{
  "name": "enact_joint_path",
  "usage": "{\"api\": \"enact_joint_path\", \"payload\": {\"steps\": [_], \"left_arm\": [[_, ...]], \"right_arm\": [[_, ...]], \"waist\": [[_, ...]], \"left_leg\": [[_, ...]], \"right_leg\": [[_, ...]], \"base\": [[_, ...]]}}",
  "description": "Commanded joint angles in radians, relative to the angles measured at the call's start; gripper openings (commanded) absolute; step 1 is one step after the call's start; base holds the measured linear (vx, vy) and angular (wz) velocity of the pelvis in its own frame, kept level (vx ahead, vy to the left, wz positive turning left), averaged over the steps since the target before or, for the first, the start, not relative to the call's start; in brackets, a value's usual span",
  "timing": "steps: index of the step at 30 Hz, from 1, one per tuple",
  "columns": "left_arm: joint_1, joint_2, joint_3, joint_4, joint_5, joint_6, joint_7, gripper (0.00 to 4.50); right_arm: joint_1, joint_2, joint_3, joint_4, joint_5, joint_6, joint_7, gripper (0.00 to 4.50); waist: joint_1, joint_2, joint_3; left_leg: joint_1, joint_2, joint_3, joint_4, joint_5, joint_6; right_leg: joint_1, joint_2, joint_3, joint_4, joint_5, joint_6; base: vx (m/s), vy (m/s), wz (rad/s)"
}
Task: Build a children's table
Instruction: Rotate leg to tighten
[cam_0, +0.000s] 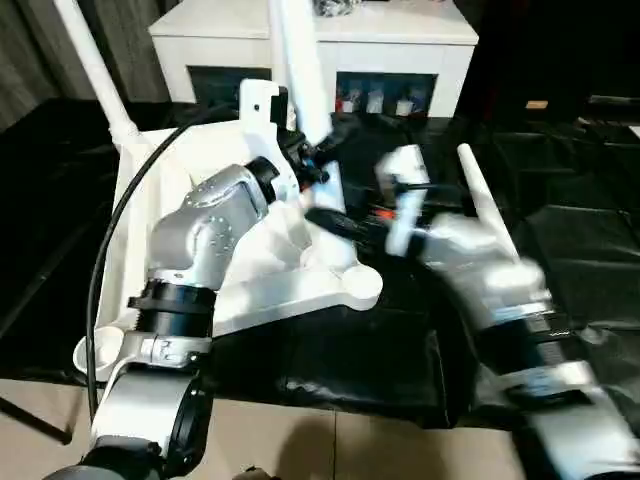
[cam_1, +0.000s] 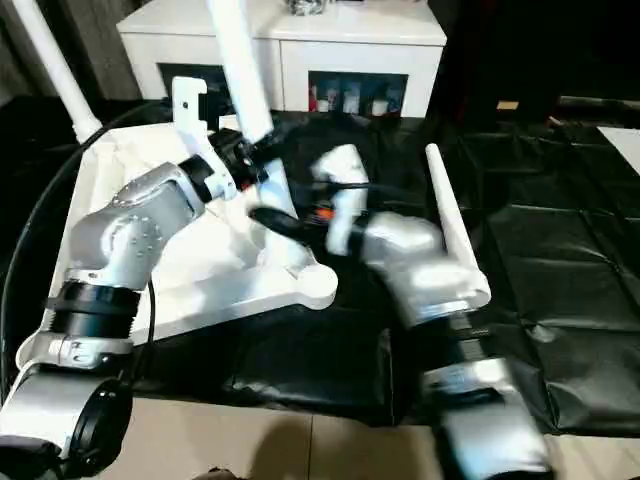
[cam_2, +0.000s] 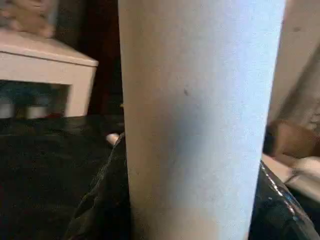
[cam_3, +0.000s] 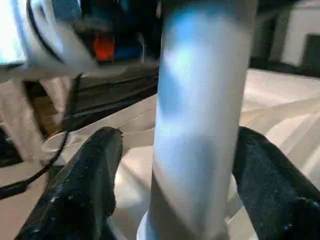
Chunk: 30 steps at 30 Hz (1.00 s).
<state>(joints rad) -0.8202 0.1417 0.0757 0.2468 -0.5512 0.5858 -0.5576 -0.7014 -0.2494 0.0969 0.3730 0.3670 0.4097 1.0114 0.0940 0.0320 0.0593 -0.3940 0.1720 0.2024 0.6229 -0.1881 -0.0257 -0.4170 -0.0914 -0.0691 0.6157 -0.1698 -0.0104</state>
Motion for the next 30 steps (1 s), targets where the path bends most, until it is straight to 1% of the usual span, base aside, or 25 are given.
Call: {"api": "enact_joint_path", "payload": {"steps": [1,2,5,6,7,8,10,11,13,16,17,19,22,24,27,28,29,30], "left_arm": [[0.001,0.013,-0.001,-0.043,-0.019,0.025,-0.03,1.86],[0.003,0.016,-0.005,-0.047,-0.02,0.027,-0.04,1.86],[0.013,0.034,-0.043,-0.061,0.001,0.019,-0.087,1.86],[0.018,0.04,-0.06,-0.072,0.002,0.022,-0.109,1.86],[0.019,0.041,-0.063,-0.076,0.001,0.024,-0.113,1.86],[0.021,0.044,-0.073,-0.084,0.0,0.028,-0.123,1.86],[0.024,0.047,-0.081,-0.093,-0.001,0.031,-0.131,1.86],[0.027,0.05,-0.092,-0.105,-0.005,0.04,-0.144,1.86],[0.029,0.052,-0.097,-0.111,-0.002,0.045,-0.154,1.86],[0.029,0.054,-0.101,-0.113,0.003,0.044,-0.163,1.86],[0.031,0.056,-0.104,-0.115,0.004,0.043,-0.167,1.86],[0.031,0.06,-0.109,-0.116,0.002,0.041,-0.176,1.86],[0.032,0.065,-0.115,-0.12,0.001,0.04,-0.187,1.86],[0.033,0.069,-0.122,-0.126,0.003,0.043,-0.204,1.86],[0.036,0.074,-0.128,-0.129,0.005,0.044,-0.215,1.86],[0.039,0.075,-0.129,-0.132,0.005,0.046,-0.217,1.86],[0.039,0.076,-0.13,-0.133,0.004,0.047,-0.22,1.86],[0.039,0.076,-0.13,-0.133,0.004,0.047,-0.22,1.86]], "right_arm": [[-0.017,-0.014,0.017,-0.017,0.014,0.024,0.031,3.43],[-0.021,-0.02,0.019,-0.015,0.012,0.03,0.035,3.43],[-0.037,-0.037,0.031,-0.009,0.006,0.066,0.056,3.43],[-0.045,-0.046,0.042,-0.006,0.0,0.082,0.069,3.43],[-0.047,-0.048,0.044,-0.005,-0.002,0.086,0.072,3.43],[-0.054,-0.048,0.047,0.001,-0.005,0.096,0.07,3.43],[-0.058,-0.048,0.05,0.006,-0.008,0.104,0.07,3.43],[-0.067,-0.048,0.055,0.016,-0.009,0.119,0.078,3.43],[-0.071,-0.051,0.06,0.02,-0.007,0.125,0.088,3.43],[-0.075,-0.056,0.071,0.024,-0.008,0.131,0.107,3.43],[-0.077,-0.061,0.08,0.023,-0.009,0.139,0.119,3.43],[-0.08,-0.069,0.095,0.026,-0.011,0.156,0.14,3.43],[-0.083,-0.074,0.107,0.033,-0.017,0.172,0.16,3.43],[-0.087,-0.073,0.107,0.046,-0.019,0.171,0.163,3.16],[-0.093,-0.075,0.105,0.055,-0.019,0.174,0.167,3.06],[-0.095,-0.077,0.104,0.054,-0.016,0.179,0.17,2.96],[-0.096,-0.079,0.104,0.054,-0.016,0.18,0.172,2.71],[-0.096,-0.079,0.104,0.054,-0.016,0.18,0.172,2.67]], "waist": [[0.003,-0.014,-0.08],[0.001,-0.015,-0.079],[-0.001,-0.014,-0.078],[-0.001,-0.015,-0.079],[-0.001,-0.014,-0.08],[-0.001,-0.016,-0.08],[0.0,-0.014,-0.082],[0.0,-0.015,-0.08],[0.001,-0.015,-0.081],[0.002,-0.015,-0.08],[0.002,-0.017,-0.079],[0.002,-0.017,-0.08],[0.002,-0.018,-0.08],[0.003,-0.017,-0.081],[0.002,-0.016,-0.081],[0.002,-0.016,-0.081],[0.003,-0.014,-0.081],[0.002,-0.015,-0.081]], "left_leg": [[0.022,0.054,-0.028,-0.071,-0.119,0.067],[0.02,0.054,-0.029,-0.072,-0.123,0.064],[0.023,0.055,-0.03,-0.073,-0.133,0.054],[0.025,0.056,-0.029,-0.073,-0.127,0.053],[0.024,0.056,-0.029,-0.072,-0.122,0.051],[0.023,0.055,-0.028,-0.072,-0.117,0.052],[0.024,0.055,-0.029,-0.072,-0.11,0.052],[0.023,0.056,-0.028,-0.071,-0.109,0.052],[0.023,0.056,-0.028,-0.071,-0.104,0.054],[0.023,0.055,-0.028,-0.071,-0.111,0.05],[0.024,0.056,-0.028,-0.072,-0.117,0.049],[0.023,0.056,-0.029,-0.072,-0.119,0.044],[0.022,0.055,-0.028,-0.071,-0.112,0.046],[0.023,0.056,-0.029,-0.07,-0.103,0.049],[0.022,0.055,-0.028,-0.069,-0.102,0.049],[0.023,0.056,-0.028,-0.069,-0.101,0.048],[0.023,0.056,-0.028,-0.069,-0.104,0.048],[0.022,0.056,-0.028,-0.069,-0.104,0.048]], "right_leg": [[0.061,-0.063,0.043,-0.055,-0.113,-0.266],[0.061,-0.062,0.043,-0.057,-0.128,-0.26],[0.059,-0.061,0.043,-0.06,-0.164,-0.246],[0.057,-0.06,0.043,-0.06,-0.158,-0.245],[0.058,-0.061,0.044,-0.057,-0.146,-0.248],[0.058,-0.06,0.044,-0.056,-0.135,-0.25],[0.058,-0.061,0.043,-0.054,-0.129,-0.253],[0.057,-0.061,0.044,-0.054,-0.124,-0.255],[0.058,-0.061,0.044,-0.053,-0.112,-0.26],[0.058,-0.062,0.044,-0.055,-0.126,-0.259],[0.058,-0.06,0.043,-0.055,-0.134,-0.256],[0.059,-0.062,0.044,-0.055,-0.138,-0.252],[0.059,-0.061,0.044,-0.054,-0.131,-0.253],[0.059,-0.062,0.044,-0.052,-0.125,-0.257],[0.059,-0.061,0.044,-0.052,-0.121,-0.258],[0.059,-0.061,0.044,-0.051,-0.118,-0.259],[0.059,-0.061,0.043,-0.051,-0.117,-0.261],[0.059,-0.06,0.043,-0.052,-0.117,-0.261]], "base": [[0.0,0.0,0.0],[0.0,0.0,0.0],[0.0,0.0,0.0],[0.0,0.0,0.0],[0.0,0.0,0.0],[0.0,0.0,0.0],[0.0,0.0,0.0],[0.0,0.0,0.0],[0.0,0.0,0.0],[0.0,0.0,0.0],[0.0,0.0,0.0],[0.0,0.0,0.0],[0.0,0.0,0.0],[0.0,0.0,0.0],[0.0,0.0,0.0],[0.0,0.0,0.0],[0.0,0.0,0.0],[0.0,0.0,0.0]]}}
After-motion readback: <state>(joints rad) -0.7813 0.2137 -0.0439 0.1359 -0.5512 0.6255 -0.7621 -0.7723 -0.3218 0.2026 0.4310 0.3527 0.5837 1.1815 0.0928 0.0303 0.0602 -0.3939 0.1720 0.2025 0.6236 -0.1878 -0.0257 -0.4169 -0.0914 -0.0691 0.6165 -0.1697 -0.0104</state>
